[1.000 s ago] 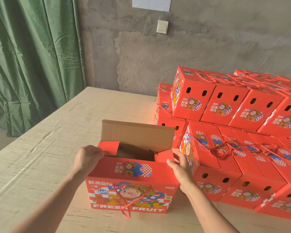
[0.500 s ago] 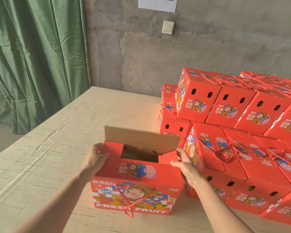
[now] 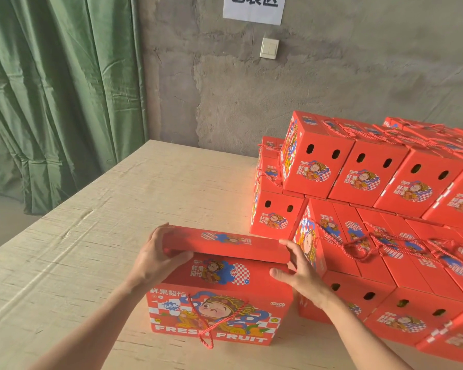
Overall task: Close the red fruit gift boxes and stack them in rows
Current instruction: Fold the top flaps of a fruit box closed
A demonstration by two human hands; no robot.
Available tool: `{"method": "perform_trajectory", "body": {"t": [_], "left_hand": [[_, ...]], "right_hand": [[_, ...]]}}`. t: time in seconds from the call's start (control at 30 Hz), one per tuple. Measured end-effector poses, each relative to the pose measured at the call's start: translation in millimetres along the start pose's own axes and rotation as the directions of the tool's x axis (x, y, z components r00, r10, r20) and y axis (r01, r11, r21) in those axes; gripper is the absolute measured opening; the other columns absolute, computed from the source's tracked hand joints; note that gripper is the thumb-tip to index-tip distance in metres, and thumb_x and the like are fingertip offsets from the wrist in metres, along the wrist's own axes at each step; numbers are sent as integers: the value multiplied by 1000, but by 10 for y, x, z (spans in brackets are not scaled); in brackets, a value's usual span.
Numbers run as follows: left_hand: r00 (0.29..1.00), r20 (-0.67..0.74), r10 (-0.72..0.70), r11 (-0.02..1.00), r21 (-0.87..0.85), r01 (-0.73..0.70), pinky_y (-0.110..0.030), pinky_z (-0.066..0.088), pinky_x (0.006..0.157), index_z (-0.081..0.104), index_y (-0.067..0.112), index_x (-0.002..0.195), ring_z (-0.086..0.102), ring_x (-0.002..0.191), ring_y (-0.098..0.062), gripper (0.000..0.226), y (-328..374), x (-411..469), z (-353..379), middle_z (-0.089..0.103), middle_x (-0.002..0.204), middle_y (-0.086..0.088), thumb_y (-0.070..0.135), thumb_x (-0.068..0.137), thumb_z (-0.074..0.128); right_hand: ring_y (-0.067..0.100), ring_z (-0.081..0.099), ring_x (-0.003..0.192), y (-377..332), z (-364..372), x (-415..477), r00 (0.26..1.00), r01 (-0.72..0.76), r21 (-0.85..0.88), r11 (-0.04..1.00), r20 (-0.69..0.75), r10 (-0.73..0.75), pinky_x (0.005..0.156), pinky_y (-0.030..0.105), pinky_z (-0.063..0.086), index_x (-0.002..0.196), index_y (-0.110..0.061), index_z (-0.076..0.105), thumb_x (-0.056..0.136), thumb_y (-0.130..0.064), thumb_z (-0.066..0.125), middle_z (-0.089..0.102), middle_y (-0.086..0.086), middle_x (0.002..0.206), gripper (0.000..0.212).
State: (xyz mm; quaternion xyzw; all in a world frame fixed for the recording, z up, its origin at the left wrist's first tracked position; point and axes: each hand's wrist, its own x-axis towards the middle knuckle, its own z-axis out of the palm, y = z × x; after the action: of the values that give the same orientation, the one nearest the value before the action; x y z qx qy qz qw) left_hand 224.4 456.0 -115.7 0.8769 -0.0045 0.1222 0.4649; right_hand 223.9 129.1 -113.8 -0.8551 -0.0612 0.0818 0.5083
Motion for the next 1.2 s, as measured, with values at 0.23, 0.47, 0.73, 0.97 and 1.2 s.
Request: {"method": "perform_trajectory", "body": {"t": [0.23, 0.47, 0.73, 0.97, 1.2], "left_hand": [[998, -49, -33, 995, 89, 38, -11, 32, 68, 49, 15, 124, 42, 99, -7, 63, -20, 89, 56, 50, 123, 0, 40, 73, 77], [967, 249, -44, 752, 646, -132, -55, -6, 113, 36, 18, 137, -2, 146, -18, 92, -45, 424, -37, 10, 158, 4, 78, 69, 52], [851, 524, 26, 729, 572, -375, -28, 26, 109, 23, 23, 149, 30, 136, -17, 80, 27, 616, -118, 32, 151, 2, 64, 84, 46], [848, 527, 53, 620, 648, -442, -28, 29, 107, 21, 23, 150, 34, 135, -17, 76, 86, 600, -122, 34, 150, 5, 64, 88, 37], [827, 554, 99, 530, 674, -515, -29, 37, 101, 16, 30, 150, 43, 126, -16, 70, 73, 601, -98, 39, 144, 8, 63, 91, 30]], "right_hand": [[7, 12, 144, -281, -89, 297, 979, 179, -559, 810, 181, -92, 115, 35, 14, 143, -46, 27, 93, -54, 45, 14, -13, 157, 54], [13, 16, 144, -230, -65, 317, 967, 242, -723, 648, 237, -96, 117, 37, 18, 147, -44, 16, 88, -65, 23, 19, -7, 157, 63], [12, 25, 139, -234, -44, 334, 961, 273, -703, 657, 227, -156, 113, 33, 23, 146, -39, 23, 80, -71, 17, 29, -8, 153, 74], [14, 31, 136, -213, -26, 361, 960, 279, -717, 639, 212, -182, 110, 34, 25, 145, -42, 23, 76, -75, 12, 33, -10, 150, 78], [15, 23, 140, -191, -2, 343, 969, 245, -729, 639, 198, -146, 112, 39, 21, 145, -46, 15, 75, -76, 9, 25, -7, 154, 76]]}}
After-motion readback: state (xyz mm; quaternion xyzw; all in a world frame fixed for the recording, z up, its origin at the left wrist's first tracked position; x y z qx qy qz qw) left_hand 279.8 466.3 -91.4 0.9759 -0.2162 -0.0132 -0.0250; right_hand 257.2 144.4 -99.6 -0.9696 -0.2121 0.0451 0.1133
